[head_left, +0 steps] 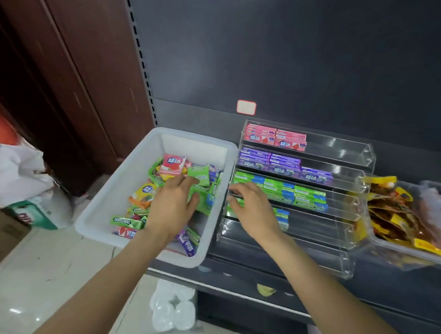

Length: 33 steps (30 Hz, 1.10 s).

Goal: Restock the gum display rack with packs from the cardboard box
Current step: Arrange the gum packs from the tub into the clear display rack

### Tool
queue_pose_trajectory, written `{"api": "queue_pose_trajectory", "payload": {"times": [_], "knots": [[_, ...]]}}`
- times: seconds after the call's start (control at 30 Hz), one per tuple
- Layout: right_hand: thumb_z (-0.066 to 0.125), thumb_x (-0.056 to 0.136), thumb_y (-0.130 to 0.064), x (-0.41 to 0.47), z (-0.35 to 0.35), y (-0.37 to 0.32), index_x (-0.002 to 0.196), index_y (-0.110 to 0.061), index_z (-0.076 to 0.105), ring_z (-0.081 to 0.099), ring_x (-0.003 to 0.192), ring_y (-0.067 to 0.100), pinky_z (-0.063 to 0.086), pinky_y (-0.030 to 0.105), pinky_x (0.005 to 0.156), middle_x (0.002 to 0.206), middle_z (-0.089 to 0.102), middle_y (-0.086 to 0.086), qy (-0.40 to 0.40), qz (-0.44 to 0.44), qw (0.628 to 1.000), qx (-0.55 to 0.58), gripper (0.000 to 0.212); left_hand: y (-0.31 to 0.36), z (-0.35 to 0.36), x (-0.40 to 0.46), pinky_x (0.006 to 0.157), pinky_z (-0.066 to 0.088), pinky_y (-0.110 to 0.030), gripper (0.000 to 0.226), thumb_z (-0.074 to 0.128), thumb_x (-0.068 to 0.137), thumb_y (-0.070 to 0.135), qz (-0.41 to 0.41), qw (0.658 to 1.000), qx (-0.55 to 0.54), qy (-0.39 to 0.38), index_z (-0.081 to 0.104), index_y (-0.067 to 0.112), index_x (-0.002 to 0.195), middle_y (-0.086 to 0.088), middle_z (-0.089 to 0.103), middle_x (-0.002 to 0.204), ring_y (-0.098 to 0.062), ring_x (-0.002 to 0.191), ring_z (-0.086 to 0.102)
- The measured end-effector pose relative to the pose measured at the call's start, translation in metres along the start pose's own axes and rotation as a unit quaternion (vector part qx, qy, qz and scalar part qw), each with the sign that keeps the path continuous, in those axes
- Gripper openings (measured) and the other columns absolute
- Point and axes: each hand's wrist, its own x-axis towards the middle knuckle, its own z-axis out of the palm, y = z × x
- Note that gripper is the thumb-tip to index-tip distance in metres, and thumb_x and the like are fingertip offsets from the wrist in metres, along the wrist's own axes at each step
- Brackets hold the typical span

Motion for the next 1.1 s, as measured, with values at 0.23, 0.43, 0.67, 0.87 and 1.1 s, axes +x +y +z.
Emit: {"api": "queue_pose_trajectory", "payload": {"times": [0.23,0.43,0.67,0.87,1.1], "knots": [[0.05,0.096,-0.024,0.053,0.074,-0.08,0.129,-0.013,0.052,0.049,0.117,0.022,0.041,0.033,0.095,0.124,0.054,0.007,-0.048,-0.006,0.999,-0.009,0.035,-0.134,-0.043,0.018,0.09,0.043,-0.045,0.041,0.056,0.089,0.018,-0.088,0.995,0.04,-0.014,0.053,0.014,0.129,-0.011,0.052,0.13,-0.034,0.114,0.048],[0.052,0.094,-0.026,0.079,0.14,-0.107,0.133,-0.013,0.049,0.05,0.12,0.025,0.042,0.04,0.099,0.13,0.052,0.01,-0.091,0.069,0.992,-0.05,0.041,-0.212,-0.05,0.04,0.106,0.035,-0.044,0.058,0.053,0.092,0.028,-0.086,0.988,0.015,-0.13,0.031,0.016,0.145,-0.01,0.038,0.146,-0.031,0.131,0.037],[0.057,0.09,-0.038,0.093,0.173,-0.118,0.126,-0.016,0.054,0.047,0.118,0.024,0.041,0.039,0.099,0.122,0.059,0.006,-0.1,0.109,0.965,-0.218,0.042,-0.238,-0.05,0.047,0.099,0.044,-0.037,0.055,0.051,0.092,0.038,-0.047,0.972,-0.069,-0.218,0.035,0.028,0.143,-0.003,0.05,0.139,-0.026,0.121,0.05],[0.066,0.084,-0.018,0.102,0.179,-0.125,0.112,-0.018,0.064,0.057,0.105,0.022,0.048,0.035,0.09,0.108,0.067,0.003,-0.046,0.166,0.974,-0.146,0.028,-0.239,-0.054,0.048,0.1,0.043,-0.038,0.053,0.054,0.093,0.032,-0.032,0.972,-0.099,-0.213,0.037,0.024,0.142,-0.008,0.051,0.135,-0.027,0.123,0.048],[0.067,0.082,0.0,0.098,0.135,-0.131,0.103,-0.01,0.069,0.06,0.09,0.016,0.048,0.025,0.079,0.092,0.063,0.001,0.06,0.22,0.95,0.214,0.023,-0.214,-0.064,0.051,0.103,0.038,-0.033,0.05,0.052,0.094,0.021,0.045,0.979,-0.15,-0.13,0.036,0.02,0.141,0.0,0.044,0.14,-0.019,0.126,0.041]]}}
